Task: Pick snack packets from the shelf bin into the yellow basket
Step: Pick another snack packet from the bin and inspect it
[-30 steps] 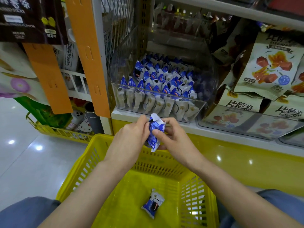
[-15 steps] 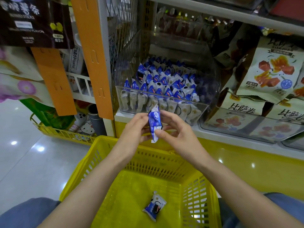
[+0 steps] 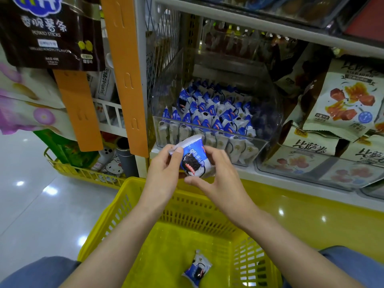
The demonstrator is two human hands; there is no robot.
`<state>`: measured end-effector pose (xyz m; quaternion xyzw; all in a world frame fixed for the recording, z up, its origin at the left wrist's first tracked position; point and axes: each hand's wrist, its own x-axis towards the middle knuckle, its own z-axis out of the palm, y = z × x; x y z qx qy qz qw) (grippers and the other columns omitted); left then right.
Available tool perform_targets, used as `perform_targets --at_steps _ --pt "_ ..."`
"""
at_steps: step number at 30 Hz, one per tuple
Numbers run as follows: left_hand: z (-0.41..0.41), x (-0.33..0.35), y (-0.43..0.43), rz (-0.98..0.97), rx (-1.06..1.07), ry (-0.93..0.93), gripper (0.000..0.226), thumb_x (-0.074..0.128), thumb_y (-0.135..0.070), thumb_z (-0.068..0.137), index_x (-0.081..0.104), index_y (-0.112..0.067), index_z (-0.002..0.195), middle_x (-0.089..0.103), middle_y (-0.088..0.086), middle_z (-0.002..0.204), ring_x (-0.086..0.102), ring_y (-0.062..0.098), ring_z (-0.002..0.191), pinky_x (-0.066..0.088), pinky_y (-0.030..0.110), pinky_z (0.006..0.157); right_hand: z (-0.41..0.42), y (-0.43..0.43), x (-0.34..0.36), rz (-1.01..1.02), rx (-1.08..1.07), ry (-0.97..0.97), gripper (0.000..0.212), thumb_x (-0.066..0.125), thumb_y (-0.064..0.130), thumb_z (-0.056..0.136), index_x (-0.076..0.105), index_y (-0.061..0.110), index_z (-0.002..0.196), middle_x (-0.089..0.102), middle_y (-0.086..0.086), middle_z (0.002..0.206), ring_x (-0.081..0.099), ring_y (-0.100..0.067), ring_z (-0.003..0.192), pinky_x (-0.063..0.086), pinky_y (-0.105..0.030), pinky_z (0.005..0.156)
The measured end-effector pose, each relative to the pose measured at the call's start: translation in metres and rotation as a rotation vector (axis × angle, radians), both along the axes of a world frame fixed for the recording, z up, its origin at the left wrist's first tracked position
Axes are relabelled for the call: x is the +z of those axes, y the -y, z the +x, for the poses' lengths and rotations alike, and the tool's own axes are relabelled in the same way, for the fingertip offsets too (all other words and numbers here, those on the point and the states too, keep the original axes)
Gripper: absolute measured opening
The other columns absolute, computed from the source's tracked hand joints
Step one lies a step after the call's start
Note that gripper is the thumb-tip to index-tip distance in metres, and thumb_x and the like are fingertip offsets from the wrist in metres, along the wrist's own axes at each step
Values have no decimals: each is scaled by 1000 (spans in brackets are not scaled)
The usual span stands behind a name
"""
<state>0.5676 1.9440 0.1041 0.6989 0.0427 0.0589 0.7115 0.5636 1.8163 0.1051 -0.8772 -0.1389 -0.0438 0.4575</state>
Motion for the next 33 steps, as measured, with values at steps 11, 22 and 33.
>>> perform_targets --at_steps 11,22,33 --pt "23 33 -22 434 68 395 16 42 -21 97 57 -16 98 58 -7 86 50 3 79 41 19 69 20 10 54 304 -44 -159 12 62 20 85 66 14 95 70 6 83 61 7 71 42 -3 59" --pt "60 24 -34 1220 0 549 20 47 -24 95 62 -12 97 65 5 93 56 26 94 27 30 92 169 -37 73 -115 -241 -53 20 64 28 86 55 13 76 52 -1 63 48 -10 56 37 -25 60" --pt "65 17 -33 1153 43 592 10 56 -18 91 63 -12 87 64 2 82 58 24 82 35 31 87 213 -51 67 -419 -10 -307 32 68 29 83 62 -1 96 66 -13 74 64 -19 63 58 -37 76"
